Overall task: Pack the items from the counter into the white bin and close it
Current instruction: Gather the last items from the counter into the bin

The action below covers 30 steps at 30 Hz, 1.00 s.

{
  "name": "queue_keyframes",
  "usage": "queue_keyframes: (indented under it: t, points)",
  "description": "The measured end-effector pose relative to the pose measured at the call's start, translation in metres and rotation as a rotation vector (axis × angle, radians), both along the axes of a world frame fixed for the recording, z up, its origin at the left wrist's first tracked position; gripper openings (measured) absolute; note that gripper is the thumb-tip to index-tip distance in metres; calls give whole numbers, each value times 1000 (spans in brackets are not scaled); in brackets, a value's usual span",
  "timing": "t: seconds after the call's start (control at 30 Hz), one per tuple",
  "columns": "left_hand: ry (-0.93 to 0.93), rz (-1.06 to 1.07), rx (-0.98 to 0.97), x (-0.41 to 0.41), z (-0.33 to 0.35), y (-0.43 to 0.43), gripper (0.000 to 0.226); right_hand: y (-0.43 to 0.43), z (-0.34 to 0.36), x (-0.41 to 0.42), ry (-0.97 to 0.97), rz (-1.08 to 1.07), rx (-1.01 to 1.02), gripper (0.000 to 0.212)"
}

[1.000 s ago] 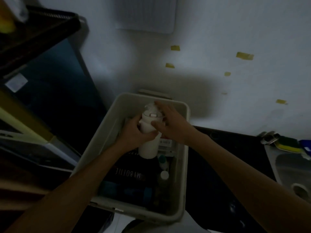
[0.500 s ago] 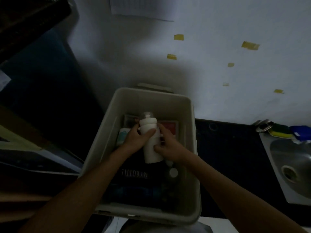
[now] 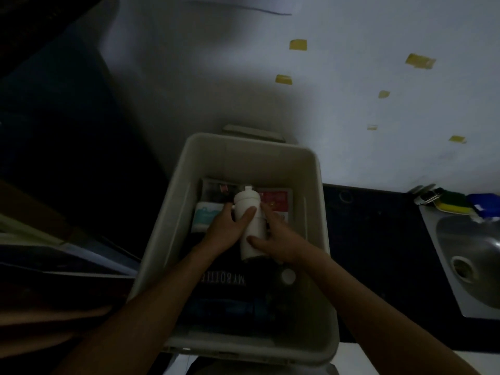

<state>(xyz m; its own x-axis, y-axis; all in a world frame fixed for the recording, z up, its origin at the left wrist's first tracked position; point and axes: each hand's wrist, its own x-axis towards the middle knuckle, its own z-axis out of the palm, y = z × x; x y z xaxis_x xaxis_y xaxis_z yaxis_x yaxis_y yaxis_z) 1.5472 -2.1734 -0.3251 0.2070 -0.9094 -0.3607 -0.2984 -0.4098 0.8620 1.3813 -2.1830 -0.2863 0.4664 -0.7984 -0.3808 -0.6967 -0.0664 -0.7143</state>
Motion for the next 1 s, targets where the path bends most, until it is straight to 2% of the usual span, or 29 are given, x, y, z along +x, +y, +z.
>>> queue_keyframes:
  t: [0.3,0.47,0.67,0.83,1.0]
  points:
    - [1,-21,-43,2,5,2,58,-3,-1,0,55,42,-56,89]
    - [-71,-82,-54,5,13,10,58,-3,0,1,80,63,-98,88]
    - [-209,-193,-38,10,18,23,62,3,6,2,180,74,-241,80]
    - [-166,-292,5,14,24,39,71,9,15,-3,135,101,-289,72]
    - [-183,-251,-30,15,33,50,69,13,25,-7,18,107,-285,70]
